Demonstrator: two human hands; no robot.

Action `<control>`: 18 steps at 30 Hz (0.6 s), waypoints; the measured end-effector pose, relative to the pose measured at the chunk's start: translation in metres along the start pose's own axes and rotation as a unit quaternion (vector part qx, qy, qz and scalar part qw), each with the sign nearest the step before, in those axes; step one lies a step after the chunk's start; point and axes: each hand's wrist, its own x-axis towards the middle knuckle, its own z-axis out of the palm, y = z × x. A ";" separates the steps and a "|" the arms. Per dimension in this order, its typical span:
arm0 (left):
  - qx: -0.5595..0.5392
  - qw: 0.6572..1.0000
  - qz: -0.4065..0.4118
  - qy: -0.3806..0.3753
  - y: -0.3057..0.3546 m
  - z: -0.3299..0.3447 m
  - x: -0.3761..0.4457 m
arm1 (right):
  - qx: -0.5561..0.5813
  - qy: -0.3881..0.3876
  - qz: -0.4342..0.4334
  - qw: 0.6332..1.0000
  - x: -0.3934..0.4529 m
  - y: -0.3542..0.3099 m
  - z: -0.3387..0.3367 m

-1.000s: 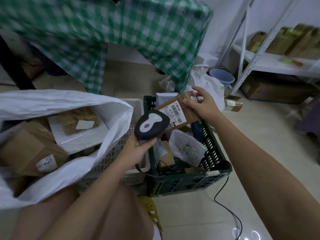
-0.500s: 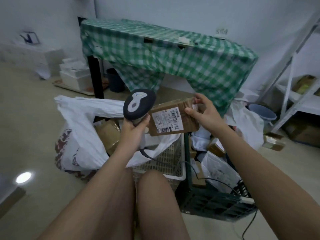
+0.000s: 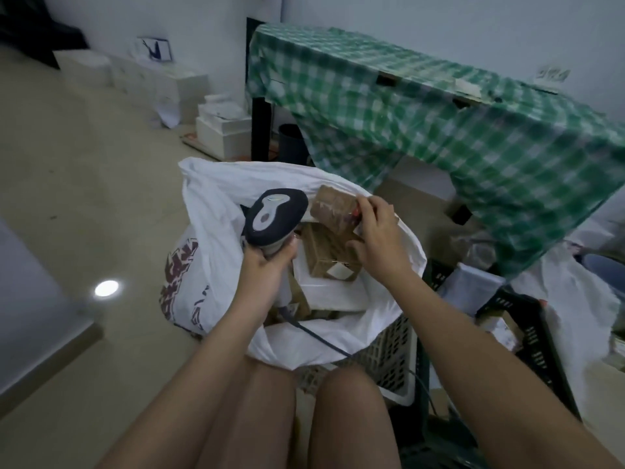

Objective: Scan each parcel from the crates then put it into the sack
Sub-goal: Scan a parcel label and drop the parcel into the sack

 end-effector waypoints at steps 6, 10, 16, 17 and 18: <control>0.000 1.000 -0.006 -0.004 -0.015 0.001 0.017 | 0.040 0.017 -0.102 0.994 -0.004 0.013 0.026; 0.008 1.000 -0.015 0.003 -0.020 0.001 0.025 | -0.078 0.047 -0.107 0.990 0.011 0.002 0.043; 0.016 0.999 -0.037 0.009 -0.026 -0.001 0.025 | 0.138 -0.197 -0.045 0.970 0.012 -0.011 0.052; 0.018 0.999 -0.039 0.007 -0.025 0.000 0.023 | 0.161 -0.176 -0.020 0.971 0.008 -0.010 0.049; 0.017 0.999 -0.038 0.003 -0.024 0.002 0.021 | 0.188 -0.145 0.006 0.971 0.002 -0.009 0.043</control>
